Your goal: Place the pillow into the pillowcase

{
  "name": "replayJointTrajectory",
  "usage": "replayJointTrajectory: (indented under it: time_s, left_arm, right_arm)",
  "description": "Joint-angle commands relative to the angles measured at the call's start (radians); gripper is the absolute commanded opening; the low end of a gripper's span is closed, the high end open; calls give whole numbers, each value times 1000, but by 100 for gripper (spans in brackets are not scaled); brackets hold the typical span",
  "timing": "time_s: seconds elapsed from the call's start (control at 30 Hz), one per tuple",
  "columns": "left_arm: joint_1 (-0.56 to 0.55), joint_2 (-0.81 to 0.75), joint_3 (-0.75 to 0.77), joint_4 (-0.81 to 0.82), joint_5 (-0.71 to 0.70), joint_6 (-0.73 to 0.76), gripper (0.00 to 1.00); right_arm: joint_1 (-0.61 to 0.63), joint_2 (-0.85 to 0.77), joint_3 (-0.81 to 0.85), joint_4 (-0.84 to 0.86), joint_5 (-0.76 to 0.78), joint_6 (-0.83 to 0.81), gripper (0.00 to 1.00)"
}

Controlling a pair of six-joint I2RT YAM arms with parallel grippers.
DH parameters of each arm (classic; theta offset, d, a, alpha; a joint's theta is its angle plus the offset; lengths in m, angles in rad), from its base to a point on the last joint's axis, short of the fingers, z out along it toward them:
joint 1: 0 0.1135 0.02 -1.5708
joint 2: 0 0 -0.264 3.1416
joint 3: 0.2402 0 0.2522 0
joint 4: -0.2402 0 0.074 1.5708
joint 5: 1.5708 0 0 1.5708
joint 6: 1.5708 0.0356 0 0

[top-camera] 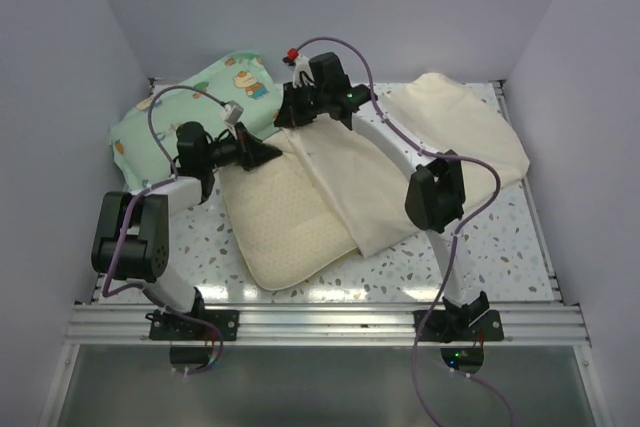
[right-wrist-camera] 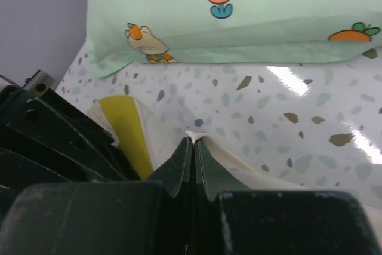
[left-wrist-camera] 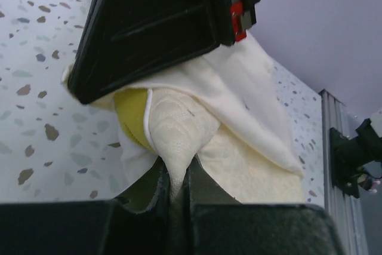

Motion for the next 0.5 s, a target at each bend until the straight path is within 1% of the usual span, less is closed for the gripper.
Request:
replayJointTrajectory:
  time_s: [0.0,0.03,0.07,0.1,0.17,0.2,0.23,0.27,0.3,0.33,0.37,0.4,0.43,0.47]
  left_arm:
    - [-40,-23,-22,441,-16,-381,0]
    - [-45,-19,-29,470,-31,-423,0]
    - [-48,-11,-36,463,-56,-431,0]
    - [-51,-7,-64,435,-117,-434,0]
    - [-48,12,-94,398,-169,-423,0]
    - [-47,18,-116,333,-220,-397,0]
    - [-45,24,-124,303,-243,-384,0]
    - [-39,30,-131,274,-263,-368,4]
    - [-36,30,-133,195,-292,-321,15]
    - [-33,29,-127,153,-295,-293,38]
    - [-22,21,-116,98,-297,-256,45]
    - [-17,4,-80,14,-321,-206,50]
    - [-16,-13,-58,-163,-334,-79,55]
    - [-7,-51,-37,-258,-344,-11,67]
  right_arm:
    - [76,-118,-57,132,-60,147,0]
    - [98,-133,-80,160,-44,183,0]
    - [105,-153,-110,197,-42,209,0]
    - [115,-182,-159,238,-30,254,0]
    - [130,-188,-174,240,-10,285,0]
    - [130,-181,-184,257,4,297,0]
    - [128,-170,-186,251,9,291,0]
    - [128,-158,-181,228,26,277,0]
    - [122,-123,-162,199,17,260,0]
    - [110,-107,-139,165,16,201,7]
    - [104,-93,-111,121,38,167,19]
    - [92,-84,-71,84,55,147,32]
    - [51,-95,-65,49,32,128,49]
    - [26,-119,-74,42,33,128,67]
